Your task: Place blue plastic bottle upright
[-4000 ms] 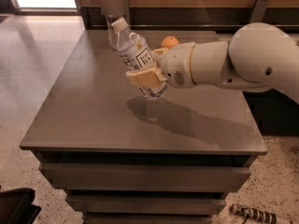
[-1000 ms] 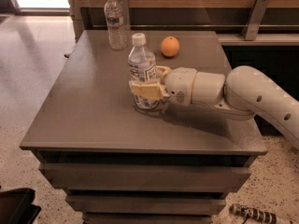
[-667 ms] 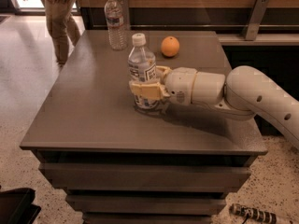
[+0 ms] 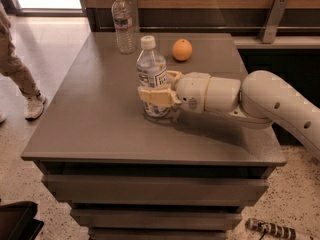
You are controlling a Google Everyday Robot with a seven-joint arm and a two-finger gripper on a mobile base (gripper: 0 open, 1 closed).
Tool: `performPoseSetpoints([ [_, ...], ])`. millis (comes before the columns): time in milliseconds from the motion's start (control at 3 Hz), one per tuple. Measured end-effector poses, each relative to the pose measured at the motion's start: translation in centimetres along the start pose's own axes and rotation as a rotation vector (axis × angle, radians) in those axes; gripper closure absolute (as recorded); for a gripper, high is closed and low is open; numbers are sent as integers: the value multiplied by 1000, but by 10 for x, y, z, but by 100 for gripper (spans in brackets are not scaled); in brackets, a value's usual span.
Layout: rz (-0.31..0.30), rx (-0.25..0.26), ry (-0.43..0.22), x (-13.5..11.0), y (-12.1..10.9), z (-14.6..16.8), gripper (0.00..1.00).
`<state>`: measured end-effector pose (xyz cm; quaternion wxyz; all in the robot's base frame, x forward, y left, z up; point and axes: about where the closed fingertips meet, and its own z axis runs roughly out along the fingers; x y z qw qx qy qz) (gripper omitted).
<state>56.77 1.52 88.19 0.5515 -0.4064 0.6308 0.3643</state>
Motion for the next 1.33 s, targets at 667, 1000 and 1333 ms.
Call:
performPoseSetpoints([
  [667,0,0,0,0,0,0,11],
  [1000,-1,-4,0,-1,2,2,0],
  [1333,-1,-4,0,-1,2,2,0],
])
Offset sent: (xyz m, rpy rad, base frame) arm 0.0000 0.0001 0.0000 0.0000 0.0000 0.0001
